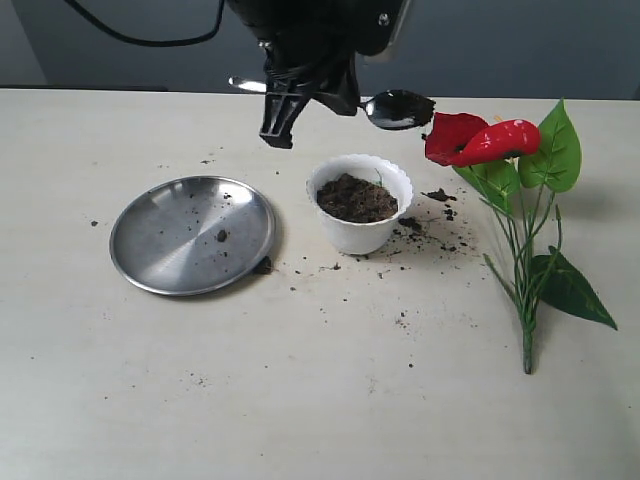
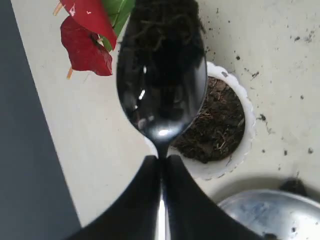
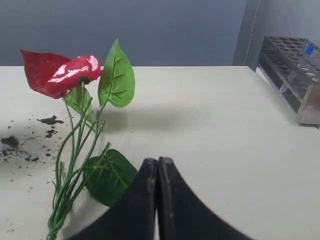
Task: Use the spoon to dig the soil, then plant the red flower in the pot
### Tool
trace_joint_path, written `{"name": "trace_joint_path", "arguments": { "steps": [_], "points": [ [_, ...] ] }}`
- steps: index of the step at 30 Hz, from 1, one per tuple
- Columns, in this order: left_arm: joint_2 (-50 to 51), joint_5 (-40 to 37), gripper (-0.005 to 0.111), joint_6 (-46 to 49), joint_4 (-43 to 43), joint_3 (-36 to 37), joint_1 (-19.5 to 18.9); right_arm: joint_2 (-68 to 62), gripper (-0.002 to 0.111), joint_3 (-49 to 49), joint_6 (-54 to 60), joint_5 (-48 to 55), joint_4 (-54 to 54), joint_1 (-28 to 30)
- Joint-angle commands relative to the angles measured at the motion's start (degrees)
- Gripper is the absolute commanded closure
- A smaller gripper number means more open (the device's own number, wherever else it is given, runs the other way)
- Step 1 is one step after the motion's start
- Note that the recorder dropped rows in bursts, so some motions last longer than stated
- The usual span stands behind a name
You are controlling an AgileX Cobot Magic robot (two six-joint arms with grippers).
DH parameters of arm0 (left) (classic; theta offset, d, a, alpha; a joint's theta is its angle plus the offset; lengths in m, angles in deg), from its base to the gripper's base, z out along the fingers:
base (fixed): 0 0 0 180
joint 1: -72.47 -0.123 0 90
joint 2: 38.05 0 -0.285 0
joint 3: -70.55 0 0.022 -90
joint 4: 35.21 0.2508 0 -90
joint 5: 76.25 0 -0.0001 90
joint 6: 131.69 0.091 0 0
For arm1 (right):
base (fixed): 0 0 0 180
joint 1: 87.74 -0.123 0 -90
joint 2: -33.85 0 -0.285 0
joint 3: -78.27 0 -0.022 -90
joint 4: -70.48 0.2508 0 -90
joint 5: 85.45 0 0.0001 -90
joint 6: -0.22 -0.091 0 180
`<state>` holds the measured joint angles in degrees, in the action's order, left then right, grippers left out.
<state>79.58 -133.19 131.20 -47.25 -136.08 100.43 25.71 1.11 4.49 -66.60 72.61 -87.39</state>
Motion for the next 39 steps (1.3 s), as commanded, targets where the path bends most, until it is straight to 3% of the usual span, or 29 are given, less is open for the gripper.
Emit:
{"name": "trace_joint_path", "arguments": {
  "steps": [1, 14, 25, 39],
  "points": [
    [-0.4, 1.1, 0.106, 6.4, 5.7, -0.3, 0.7, 0.4, 0.109, 0.0, 0.1, -0.5, -0.1, 0.2],
    [-0.2, -3.0, 0.106, 19.8, 12.3, -0.3, 0.7, 0.4, 0.109, 0.0, 0.1, -0.3, -0.1, 0.2],
    [1.9, -4.3, 0.106, 39.0, 18.7, -0.3, 0.7, 0.4, 0.109, 0.0, 0.1, -0.6, -0.1, 0.2],
    [5.5, -3.0, 0.106, 39.0, 26.6, -0.3, 1.9, 0.4, 0.109, 0.0, 0.1, -0.6, -0.1, 0.2]
  ]
}}
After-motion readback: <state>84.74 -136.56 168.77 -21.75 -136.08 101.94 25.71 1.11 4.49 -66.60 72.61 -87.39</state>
